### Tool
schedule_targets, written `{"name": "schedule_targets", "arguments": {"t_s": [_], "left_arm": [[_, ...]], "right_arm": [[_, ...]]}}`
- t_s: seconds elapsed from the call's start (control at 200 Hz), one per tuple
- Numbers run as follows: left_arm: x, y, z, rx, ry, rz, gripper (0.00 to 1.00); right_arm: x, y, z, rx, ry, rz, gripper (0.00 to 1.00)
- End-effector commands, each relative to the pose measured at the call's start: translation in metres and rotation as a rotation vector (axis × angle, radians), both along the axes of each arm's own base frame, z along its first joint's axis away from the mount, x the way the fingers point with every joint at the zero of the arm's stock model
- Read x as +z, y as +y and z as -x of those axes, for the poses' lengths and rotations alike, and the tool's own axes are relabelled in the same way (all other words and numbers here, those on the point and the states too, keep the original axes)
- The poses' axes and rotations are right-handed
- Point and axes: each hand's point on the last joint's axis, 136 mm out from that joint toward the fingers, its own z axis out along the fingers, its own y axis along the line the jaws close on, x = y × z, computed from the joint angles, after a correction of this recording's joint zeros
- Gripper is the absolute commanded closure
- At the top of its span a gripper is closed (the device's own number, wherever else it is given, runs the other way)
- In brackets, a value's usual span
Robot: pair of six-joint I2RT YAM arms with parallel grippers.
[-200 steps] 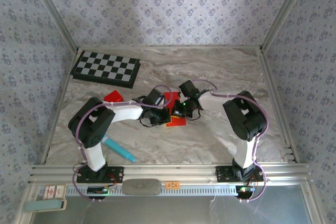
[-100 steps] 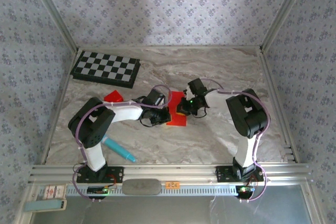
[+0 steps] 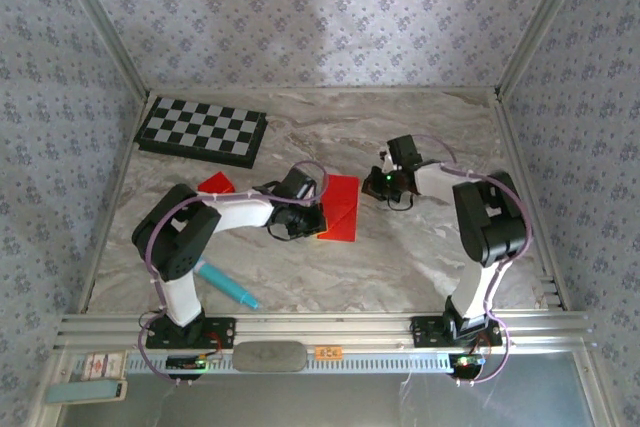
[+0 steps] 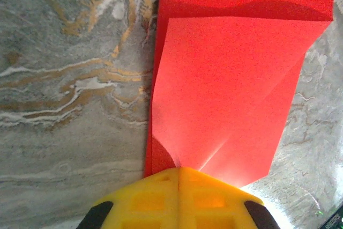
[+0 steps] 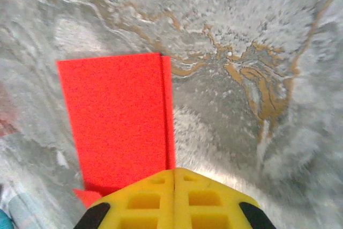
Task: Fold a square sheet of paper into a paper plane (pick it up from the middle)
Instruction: Fold the triangle a second time at the center of the table.
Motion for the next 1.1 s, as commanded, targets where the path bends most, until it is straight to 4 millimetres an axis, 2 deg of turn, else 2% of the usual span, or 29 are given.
{"name": "schedule_targets", "arguments": {"t_s": [0.0,0.215,0.3,0.49,0.59,0.665,0.86,1.099], "left_arm": [[-0.027,0.022,0.023,-0.013,0.114,-0.120,1.00],[-0.017,0.014,0.015,-0.005,0.092,-0.090,1.00],[-0.010,0.010,0.010,-0.004,0.073,-0.073,1.00],[0.014,-0.007,-0.002,-0.018,0.007,0.018,1.00],[0.029,-0.017,-0.009,-0.029,-0.039,0.081,0.96],[0.034,-0.022,-0.011,-0.040,-0.055,0.109,0.92],[0.014,-0.020,-0.008,-0.050,-0.023,0.076,0.90],[-0.015,0.005,0.003,-0.033,0.009,-0.008,0.94]], "right_arm": [[0.016,0.006,0.015,0.024,-0.032,0.018,1.00],[0.001,0.054,0.045,0.121,0.061,-0.041,1.00],[-0.010,0.065,0.051,0.149,0.086,-0.031,1.00],[-0.040,0.065,0.057,0.157,0.156,0.010,1.00],[-0.049,0.060,0.059,0.151,0.178,0.035,1.00],[-0.054,0.058,0.060,0.151,0.193,0.047,1.00],[-0.063,0.055,0.064,0.154,0.218,0.068,1.00],[-0.070,0.046,0.065,0.159,0.240,0.112,1.00]]}}
